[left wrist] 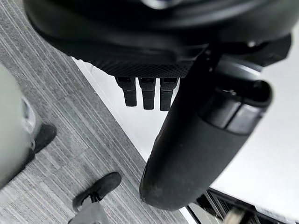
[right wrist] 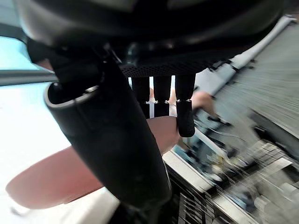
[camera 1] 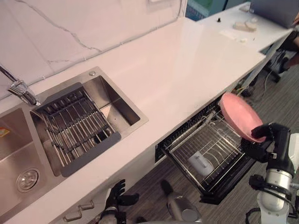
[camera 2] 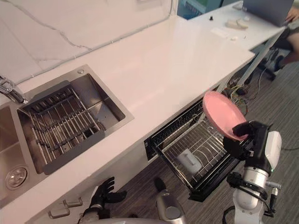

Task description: Walk over to the sink, pick up the cup, carry it to the dishwasher, place the cup inside the dishwasher, then close the dishwasher door

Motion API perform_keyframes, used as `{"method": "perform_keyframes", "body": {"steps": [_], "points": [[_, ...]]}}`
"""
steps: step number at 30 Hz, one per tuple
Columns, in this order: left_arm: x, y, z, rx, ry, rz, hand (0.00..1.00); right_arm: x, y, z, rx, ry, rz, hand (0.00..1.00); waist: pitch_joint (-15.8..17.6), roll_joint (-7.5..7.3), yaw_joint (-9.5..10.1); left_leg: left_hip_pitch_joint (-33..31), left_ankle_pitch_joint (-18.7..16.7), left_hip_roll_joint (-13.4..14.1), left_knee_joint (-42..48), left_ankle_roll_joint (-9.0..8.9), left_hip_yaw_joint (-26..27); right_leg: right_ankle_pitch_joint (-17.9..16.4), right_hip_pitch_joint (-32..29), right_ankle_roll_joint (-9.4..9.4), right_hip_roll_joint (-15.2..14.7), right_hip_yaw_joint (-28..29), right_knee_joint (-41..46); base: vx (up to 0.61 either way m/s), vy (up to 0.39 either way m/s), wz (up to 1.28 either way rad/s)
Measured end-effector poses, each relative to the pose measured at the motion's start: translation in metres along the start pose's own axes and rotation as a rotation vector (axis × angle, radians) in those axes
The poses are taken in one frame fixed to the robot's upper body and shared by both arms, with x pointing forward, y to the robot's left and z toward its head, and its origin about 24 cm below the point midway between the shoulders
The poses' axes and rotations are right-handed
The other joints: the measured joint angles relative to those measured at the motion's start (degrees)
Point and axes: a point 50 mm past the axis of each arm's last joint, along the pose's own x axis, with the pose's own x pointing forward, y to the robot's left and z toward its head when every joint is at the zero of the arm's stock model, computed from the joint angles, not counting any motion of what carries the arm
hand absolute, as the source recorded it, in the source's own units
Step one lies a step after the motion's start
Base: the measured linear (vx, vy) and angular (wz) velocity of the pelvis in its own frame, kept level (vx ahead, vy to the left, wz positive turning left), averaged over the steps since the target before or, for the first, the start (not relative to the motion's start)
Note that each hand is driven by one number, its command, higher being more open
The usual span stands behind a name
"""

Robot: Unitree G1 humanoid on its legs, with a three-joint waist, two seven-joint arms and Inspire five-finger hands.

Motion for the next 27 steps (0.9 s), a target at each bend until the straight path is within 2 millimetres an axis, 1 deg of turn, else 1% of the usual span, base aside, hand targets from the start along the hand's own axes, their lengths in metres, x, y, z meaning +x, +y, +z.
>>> {"method": "perform_keyframes", "body": {"steps": [1, 2, 4, 5, 6, 7, 9, 10, 11, 12, 13, 14, 15, 17, 18, 19, 20, 22, 25, 27], "points": [[0.0, -0.003, 0.001, -0.004, -0.003, -0.005, 0.9, 0.001, 0.002, -0.003, -0.007, 0.011, 0.018, 0.3, 0.2, 0.3, 0.17, -0.6, -0.2, 0.2, 0.5, 0.1, 0.0, 0.1, -0.6, -0.1, -0.1, -0.2, 0.0, -0.07, -0.013, -0.09], [0.001, -0.007, 0.002, -0.004, -0.006, -0.017, 0.9, 0.004, 0.008, -0.007, 0.005, 0.031, 0.05, 0.3, 0.6, 1.12, 0.21, -2.1, -0.5, 0.3, 0.9, 0.5, 0.1, 0.4, -1.7, -0.55, -0.4, -0.7, 0.0, -0.03, -0.003, -0.05], [0.003, -0.009, 0.007, 0.002, -0.024, -0.026, 0.9, 0.012, 0.017, -0.012, 0.026, 0.054, 0.077, 0.3, 2.2, 1.53, 0.33, -3.8, -0.5, 0.5, 1.8, 0.49, 0.3, 1.4, -3.4, -0.81, -1.0, -1.8, 0.0, -0.01, 0.0, -0.02], [0.005, -0.009, 0.013, -0.006, -0.039, -0.025, 0.9, 0.021, 0.023, -0.015, 0.049, 0.072, 0.091, 0.3, 3.5, 1.66, 0.61, -5.1, -0.5, 0.7, 2.6, 0.46, 0.3, 1.8, -4.5, -0.82, -1.0, -1.9, 0.0, 0.0, 0.0, 0.0], [0.009, -0.01, 0.021, -0.012, -0.06, -0.025, 0.9, 0.031, 0.027, -0.019, 0.088, 0.097, 0.093, 0.3, 4.8, 2.07, 1.3, -6.5, -0.5, 1.1, 3.7, 0.23, 0.3, 2.3, -5.4, -0.76, -1.0, -2.0, 0.0, 0.0, 0.0, 0.0], [0.011, -0.011, 0.025, -0.013, -0.073, -0.025, 0.9, 0.036, 0.029, -0.02, 0.101, 0.11, 0.093, 0.3, 5.6, 2.11, 1.75, -7.2, -0.6, 1.3, 4.2, 0.15, 0.3, 2.6, -5.9, -0.94, -1.0, -2.1, 0.0, 0.0, -0.029, 0.07], [0.017, -0.013, 0.042, -0.026, -0.122, -0.025, 0.9, 0.059, 0.035, -0.016, 0.166, 0.121, 0.084, 0.3, 9.0, 2.18, 3.01, -9.3, -0.8, 2.1, 6.1, 0.5, 0.0, 3.5, -7.3, -0.92, -1.0, -2.8, 0.0, 0.0, -0.032, 0.08], [0.018, -0.014, 0.045, -0.026, -0.133, -0.028, 0.9, 0.065, 0.037, -0.016, 0.182, 0.13, 0.083, 0.3, 9.5, 2.21, 3.2, -9.9, -0.7, 2.3, 6.5, 0.67, 0.0, 3.8, -7.7, -0.75, -1.0, -2.8, 0.0, 0.01, -0.029, 0.07], [0.02, -0.016, 0.052, -0.034, -0.152, -0.033, 0.9, 0.076, 0.042, -0.014, 0.229, 0.147, 0.077, 0.3, 10.3, 2.53, 3.63, -11.1, -0.7, 2.5, 7.1, 0.75, 0.0, 4.5, -8.7, -0.26, -1.0, -2.9, -0.1, 0.02, -0.024, 0.05], [0.021, -0.017, 0.059, -0.041, -0.172, -0.036, 0.9, 0.087, 0.048, -0.011, 0.29, 0.172, 0.076, 0.3, 11.2, 2.84, 4.16, -12.1, -0.7, 2.8, 7.7, 0.76, 0.1, 4.8, -9.5, -0.22, -1.0, -2.9, -0.1, 0.02, -0.023, 0.06], [0.022, -0.018, 0.062, -0.041, -0.181, -0.038, 0.9, 0.091, 0.051, -0.011, 0.31, 0.188, 0.078, 0.3, 11.6, 3.06, 4.42, -12.5, -0.7, 2.8, 7.8, 0.76, 0.2, 4.9, -9.9, -0.18, -1.0, -2.9, -0.1, 0.02, -0.023, 0.03], [0.024, -0.019, 0.068, -0.039, -0.197, -0.045, 0.9, 0.096, 0.056, -0.01, 0.352, 0.209, 0.077, 0.9, 11.8, 3.51, 5.09, -13.4, -0.7, 2.8, 7.9, 0.79, 0.2, 5.1, -10.8, -0.13, -1.0, -2.9, -0.1, 0.01, -0.02, 0.04], [0.024, -0.02, 0.07, -0.044, -0.202, -0.046, 0.9, 0.099, 0.058, -0.007, 0.373, 0.205, 0.074, 0.9, 11.9, 3.7, 5.11, -13.7, -0.7, 2.8, 7.9, 0.79, 0.2, 5.1, -11.1, -0.09, -1.1, -2.9, -0.1, 0.0, 0.0, 0.0], [0.026, -0.02, 0.076, -0.059, -0.217, -0.043, 0.9, 0.114, 0.06, 0.006, 0.429, 0.188, 0.066, 0.9, 12.2, 3.99, 5.09, -14.1, -0.7, 2.8, 7.9, 0.82, 0.3, 5.1, -11.5, -0.02, -1.2, -3.0, -0.1, 0.03, -0.028, 0.03], [0.027, -0.021, 0.078, -0.061, -0.223, -0.044, 0.9, 0.117, 0.061, 0.008, 0.438, 0.189, 0.067, 0.9, 12.2, 4.0, 5.17, -14.2, -0.7, 2.8, 7.9, 0.82, 0.3, 5.1, -11.5, -0.02, -1.2, -3.1, -0.1, 0.02, -0.028, 0.04], [0.027, -0.022, 0.082, -0.068, -0.235, -0.045, 0.9, 0.121, 0.063, 0.011, 0.449, 0.195, 0.069, 0.9, 12.3, 4.01, 5.46, -14.2, -0.7, 2.8, 7.8, 0.83, 0.2, 5.1, -11.5, -0.02, -1.2, -3.1, -0.1, 0.0, 0.0, 0.0], [0.028, -0.024, 0.088, -0.071, -0.252, -0.047, 0.9, 0.124, 0.065, 0.012, 0.454, 0.21, 0.07, 0.9, 12.6, 4.09, 6.15, -14.1, -0.7, 2.8, 7.8, 0.86, 0.2, 5.1, -11.5, -0.02, -1.2, -3.1, -0.1, 0.01, -0.03, 0.02], [0.029, -0.026, 0.093, -0.075, -0.272, -0.05, 0.9, 0.126, 0.067, 0.014, 0.462, 0.217, 0.069, 0.9, 13.0, 4.16, 6.66, -14.2, -0.6, 2.6, 7.6, 0.93, 0.1, 5.1, -11.5, -0.02, -1.3, -3.1, -0.1, 0.01, -0.033, 0.03], [0.029, -0.025, 0.095, -0.077, -0.277, -0.045, 0.9, 0.124, 0.065, 0.02, 0.476, 0.19, 0.049, 0.9, 13.0, 4.15, 6.67, -14.1, -0.5, 2.4, 7.4, 0.96, 0.1, 5.1, -11.5, -0.01, -1.4, -3.2, -0.1, 0.01, -0.012, 0.0], [0.029, -0.025, 0.095, -0.078, -0.278, -0.043, 0.9, 0.114, 0.059, 0.028, 0.5, 0.139, 0.037, 0.9, 13.0, 4.12, 6.74, -14.1, -0.5, 2.4, 7.2, 0.97, 0.1, 5.1, -11.5, 0.0, -1.5, -3.3, -0.2, 0.04, -0.025, 0.01]]}}
